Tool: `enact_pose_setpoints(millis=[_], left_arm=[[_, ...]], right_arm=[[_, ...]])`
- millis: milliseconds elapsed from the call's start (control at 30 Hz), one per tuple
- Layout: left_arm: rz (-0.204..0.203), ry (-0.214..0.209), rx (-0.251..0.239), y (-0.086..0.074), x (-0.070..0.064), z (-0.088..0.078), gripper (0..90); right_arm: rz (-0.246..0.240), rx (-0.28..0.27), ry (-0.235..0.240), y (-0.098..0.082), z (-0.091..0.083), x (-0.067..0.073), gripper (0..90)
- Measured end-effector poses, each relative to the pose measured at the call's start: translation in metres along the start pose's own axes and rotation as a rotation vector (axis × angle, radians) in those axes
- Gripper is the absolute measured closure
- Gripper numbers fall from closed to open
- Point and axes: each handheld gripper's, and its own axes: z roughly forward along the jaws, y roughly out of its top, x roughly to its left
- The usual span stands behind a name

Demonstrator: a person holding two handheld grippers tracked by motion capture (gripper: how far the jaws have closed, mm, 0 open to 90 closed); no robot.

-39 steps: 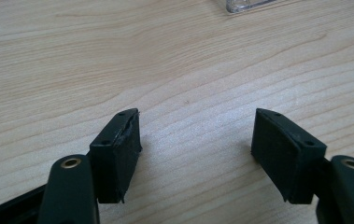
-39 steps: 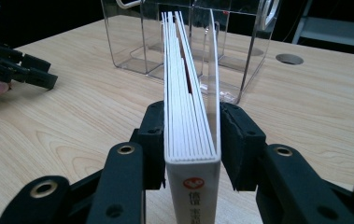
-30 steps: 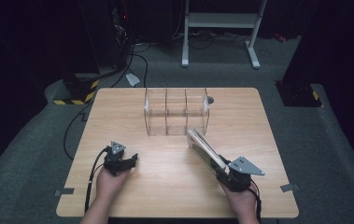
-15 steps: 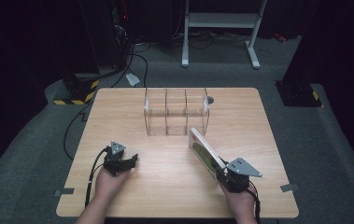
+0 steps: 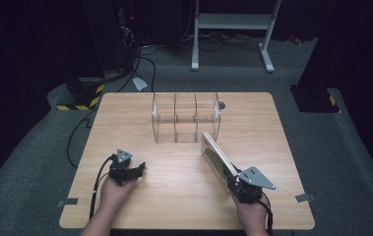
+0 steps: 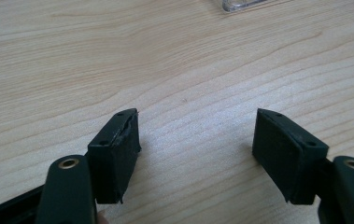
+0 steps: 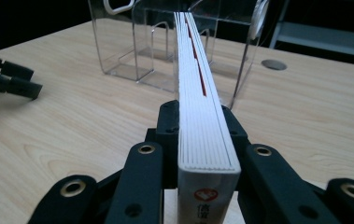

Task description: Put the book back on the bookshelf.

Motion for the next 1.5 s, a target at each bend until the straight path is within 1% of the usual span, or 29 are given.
enact_pose_setpoints(millis=[100, 167, 333, 433, 533, 633, 700, 767, 867, 933, 1167, 1267, 1367, 1500], left_arm=[[0.000, 0.000, 0.000, 0.000, 0.000, 0.000, 31.9], [-0.003, 0.000, -0.003, 0.000, 0.000, 0.000, 31.9], [-0.004, -0.001, -0.003, 0.000, 0.000, 0.000, 31.9], [-0.003, -0.001, -0.003, 0.000, 0.000, 0.000, 32.1], [0.005, -0.005, -0.003, 0.000, 0.000, 0.000, 32.2], [0.008, -0.006, -0.002, 0.001, 0.000, 0.000, 32.3], [0.007, -0.006, -0.003, 0.000, 0.000, 0.001, 32.3], [0.008, -0.007, -0.002, 0.001, 0.001, 0.000, 32.3], [0.007, -0.007, -0.002, 0.001, 0.000, 0.000, 32.3], [0.007, -0.006, -0.003, 0.000, 0.000, 0.001, 32.4], [0.009, -0.007, -0.003, 0.000, 0.000, 0.000, 32.7], [0.010, -0.006, -0.004, 0.000, 0.000, 0.000, 32.9], [0.011, -0.007, -0.003, 0.000, 0.000, 0.000, 33.0], [0.013, -0.008, -0.004, 0.000, 0.000, 0.000, 33.1]], right_arm=[[-0.002, -0.023, -0.018, 0.006, -0.001, 0.000, 75.9], [0.000, -0.024, -0.032, 0.011, 0.001, -0.001, 75.9], [0.010, -0.033, -0.058, 0.020, 0.010, -0.002, 75.9], [0.007, -0.045, -0.085, 0.028, 0.017, -0.003, 75.9], [0.010, -0.059, -0.105, 0.036, 0.026, -0.004, 75.9], [0.002, -0.066, -0.130, 0.044, 0.037, -0.003, 75.9], [0.006, -0.064, -0.138, 0.049, 0.046, -0.003, 75.9], [-0.003, -0.060, -0.151, 0.053, 0.055, -0.002, 75.9], [0.006, -0.057, -0.164, 0.058, 0.068, -0.002, 75.8], [0.000, -0.053, -0.174, 0.062, 0.077, -0.001, 75.9], [0.009, -0.035, -0.201, 0.067, 0.106, 0.000, 75.8], [0.019, -0.036, -0.213, 0.069, 0.115, 0.000, 75.9], [0.015, -0.024, -0.224, 0.068, 0.124, -0.001, 75.8], [0.020, -0.021, -0.237, 0.068, 0.131, -0.001, 75.8]])
